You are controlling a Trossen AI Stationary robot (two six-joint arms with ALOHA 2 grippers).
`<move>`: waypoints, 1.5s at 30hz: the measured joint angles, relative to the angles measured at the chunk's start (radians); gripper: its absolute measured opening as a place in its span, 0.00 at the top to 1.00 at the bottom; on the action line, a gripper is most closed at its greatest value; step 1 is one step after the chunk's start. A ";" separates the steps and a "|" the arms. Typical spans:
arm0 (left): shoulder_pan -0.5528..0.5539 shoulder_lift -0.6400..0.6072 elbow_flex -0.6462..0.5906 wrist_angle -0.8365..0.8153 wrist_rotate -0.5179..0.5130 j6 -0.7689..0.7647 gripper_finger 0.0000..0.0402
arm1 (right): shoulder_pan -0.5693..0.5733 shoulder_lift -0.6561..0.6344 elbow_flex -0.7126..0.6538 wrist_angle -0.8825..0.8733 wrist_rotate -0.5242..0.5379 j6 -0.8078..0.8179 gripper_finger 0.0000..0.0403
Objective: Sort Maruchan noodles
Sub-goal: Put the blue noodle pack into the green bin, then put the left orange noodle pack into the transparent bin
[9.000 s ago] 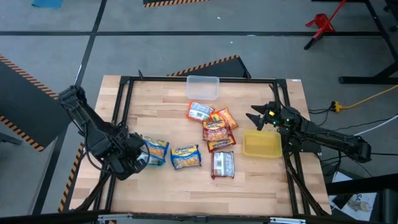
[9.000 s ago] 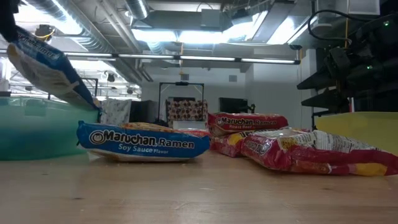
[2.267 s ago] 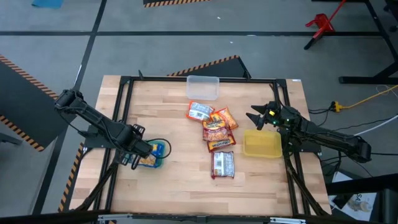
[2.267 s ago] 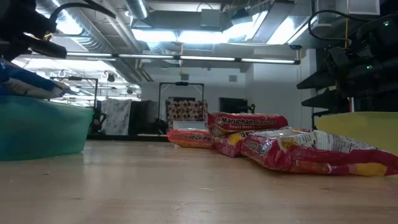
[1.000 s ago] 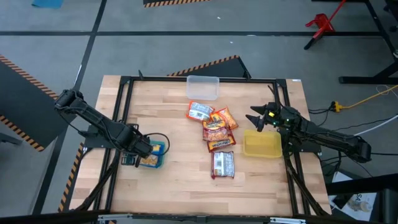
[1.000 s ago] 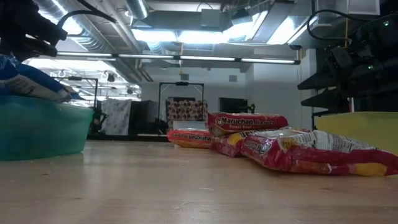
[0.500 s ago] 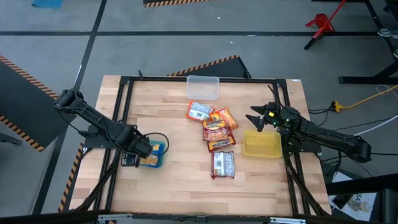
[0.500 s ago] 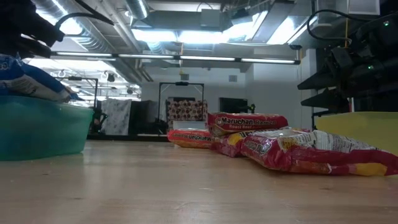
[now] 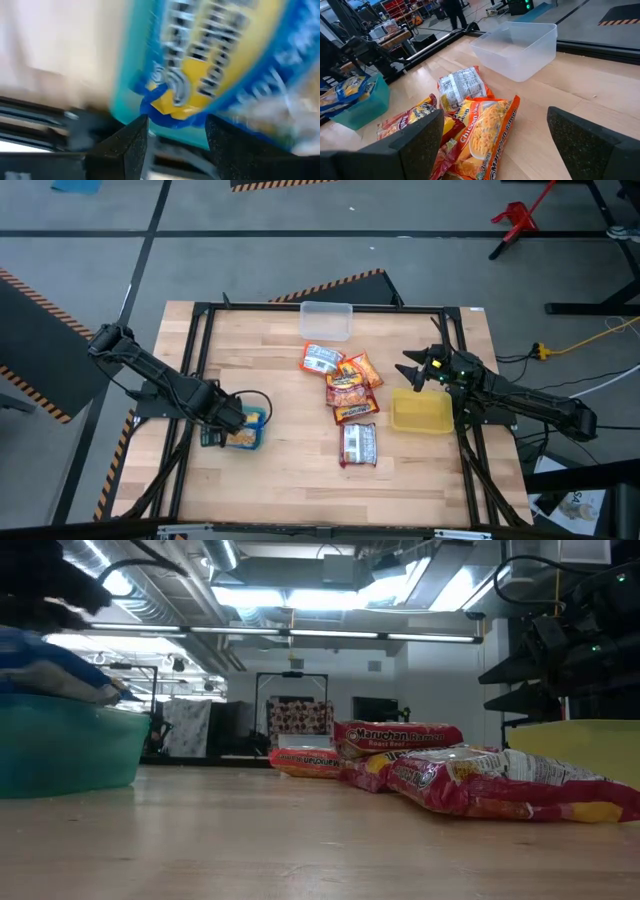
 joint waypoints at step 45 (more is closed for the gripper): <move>0.402 -0.022 0.148 0.702 -0.580 0.424 0.53 | 0.000 0.000 0.000 0.000 -0.018 -0.018 0.16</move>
